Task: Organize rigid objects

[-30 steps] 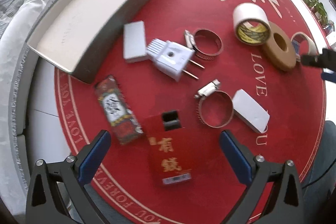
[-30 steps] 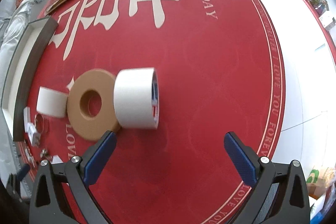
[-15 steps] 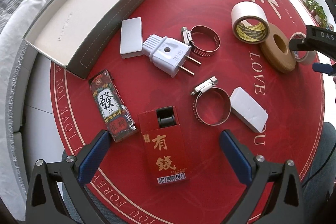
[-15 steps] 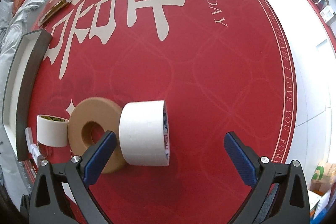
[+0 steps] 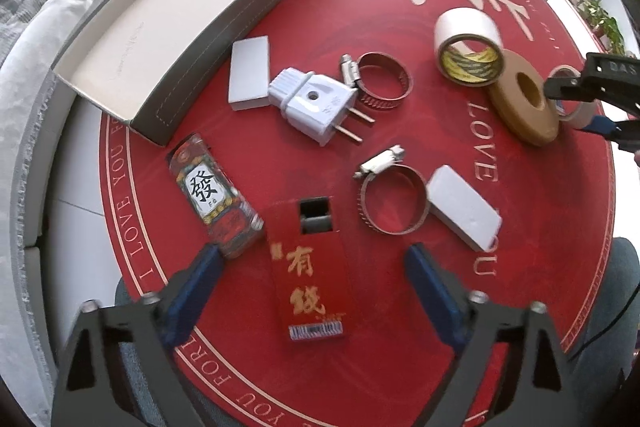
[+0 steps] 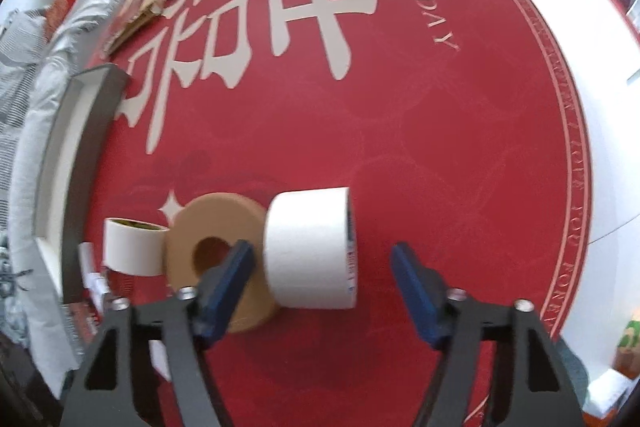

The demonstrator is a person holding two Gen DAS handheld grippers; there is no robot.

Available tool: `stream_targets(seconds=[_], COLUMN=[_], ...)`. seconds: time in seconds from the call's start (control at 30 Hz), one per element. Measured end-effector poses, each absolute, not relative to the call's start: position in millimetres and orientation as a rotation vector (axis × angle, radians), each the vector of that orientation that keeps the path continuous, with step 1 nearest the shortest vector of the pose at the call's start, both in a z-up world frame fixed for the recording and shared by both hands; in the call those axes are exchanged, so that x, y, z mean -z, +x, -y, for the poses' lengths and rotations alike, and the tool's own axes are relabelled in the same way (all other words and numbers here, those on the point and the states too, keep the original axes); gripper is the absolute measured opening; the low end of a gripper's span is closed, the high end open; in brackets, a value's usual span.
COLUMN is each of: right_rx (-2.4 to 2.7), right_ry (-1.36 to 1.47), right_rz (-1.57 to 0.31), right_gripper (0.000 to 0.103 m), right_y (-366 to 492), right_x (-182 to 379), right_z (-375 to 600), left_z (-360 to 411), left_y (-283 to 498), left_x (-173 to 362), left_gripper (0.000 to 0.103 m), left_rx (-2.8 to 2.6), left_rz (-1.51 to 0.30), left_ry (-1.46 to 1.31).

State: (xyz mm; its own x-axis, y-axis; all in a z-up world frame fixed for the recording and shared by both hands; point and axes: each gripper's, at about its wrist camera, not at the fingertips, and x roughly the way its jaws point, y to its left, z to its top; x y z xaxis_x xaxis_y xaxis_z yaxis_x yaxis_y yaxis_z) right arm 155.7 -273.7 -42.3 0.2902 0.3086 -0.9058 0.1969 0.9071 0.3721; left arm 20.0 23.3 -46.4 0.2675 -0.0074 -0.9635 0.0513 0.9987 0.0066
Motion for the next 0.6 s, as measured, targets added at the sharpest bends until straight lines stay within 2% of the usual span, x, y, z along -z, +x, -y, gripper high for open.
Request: stream_targets(seconds=[0.03,0.07,0.1,0.13,0.2,0.37,0.6], right_rx=[-0.088,-0.081,-0.074,-0.067,-0.066,-0.068,-0.128], right_ry=[0.484,0.485,0.476,0.468,0.478,0.510,0.534], right_rz=[-1.287,-1.288,-1.282,-1.272,-1.262,-1.225,-1.146], right_gripper=[0.049,0.047,0.044,0.038,0.030,0.030,0.030], right_y=[154.5,153.2,153.8,154.1,150.3,141.1,98.5], right_x=[40.7,38.3,37.5,37.7,35.8,31.7,7.2], right_z=[274.3,274.6,273.4,272.1,274.9,286.3,281.1], left_z=[-21.7,-20.4,-20.1,-20.9,-24.6,-44.7,-42.0], left_y=[17.6,15.4,13.7,12.9,12.1,9.5,0.2], left_x=[44.5,42.2,40.1,38.5,38.4,30.4,-1.1], left_gripper=[0.074,0.060,0.041,0.037,0.037,0.037,0.037], left_rx=[0.046,0.054,0.058,0.061,0.073,0.105,0.137], left_rz=[-1.291,-1.283,-1.275,-1.271,-1.274,-1.273,-1.199], left_ry=[0.043,0.048,0.051,0.049,0.017,-0.154,-0.169])
